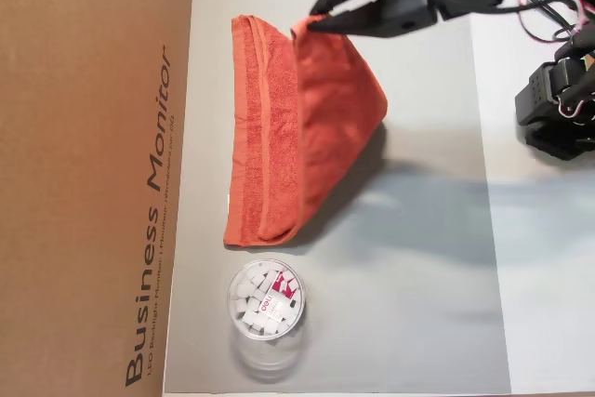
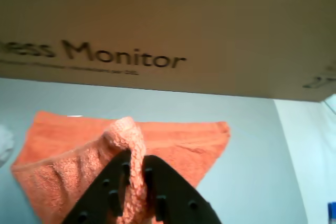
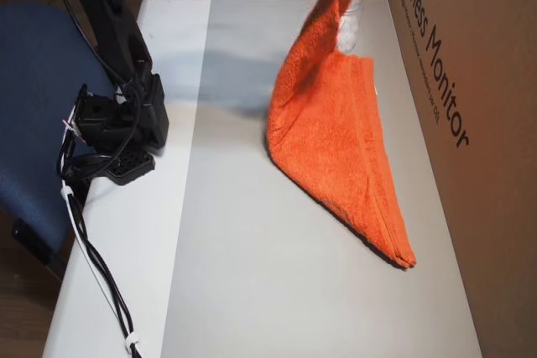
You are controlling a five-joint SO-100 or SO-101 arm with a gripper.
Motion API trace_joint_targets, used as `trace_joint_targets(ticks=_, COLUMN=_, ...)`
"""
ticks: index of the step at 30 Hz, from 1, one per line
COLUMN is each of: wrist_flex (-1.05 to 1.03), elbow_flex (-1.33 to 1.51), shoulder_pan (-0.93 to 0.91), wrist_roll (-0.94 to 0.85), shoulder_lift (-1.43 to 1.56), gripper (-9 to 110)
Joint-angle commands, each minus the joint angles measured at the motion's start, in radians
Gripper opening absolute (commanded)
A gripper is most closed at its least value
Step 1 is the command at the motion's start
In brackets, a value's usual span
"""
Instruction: Fold the blanket.
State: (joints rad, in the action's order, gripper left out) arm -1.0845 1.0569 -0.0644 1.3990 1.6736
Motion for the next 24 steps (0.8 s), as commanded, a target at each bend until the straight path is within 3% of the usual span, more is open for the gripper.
trace_joint_targets(ticks=1, wrist_flex=0.044, elbow_flex=-0.097, shoulder_pan=-0.058, wrist_roll=0.009, shoulder_lift=-0.048, gripper=0)
trace_joint_targets(ticks=8, wrist_flex=0.258, elbow_flex=-0.114, shoulder_pan=-0.155, wrist_roll=0.009, shoulder_lift=-0.187, gripper=0)
trace_joint_targets(ticks=16, wrist_flex=0.357, elbow_flex=-0.115, shoulder_pan=-0.239, wrist_roll=0.009, shoulder_lift=-0.311, gripper=0)
trace_joint_targets(ticks=24, wrist_flex=0.239, elbow_flex=-0.092, shoulder_pan=-0.204, wrist_roll=0.009, shoulder_lift=-0.318, gripper=1)
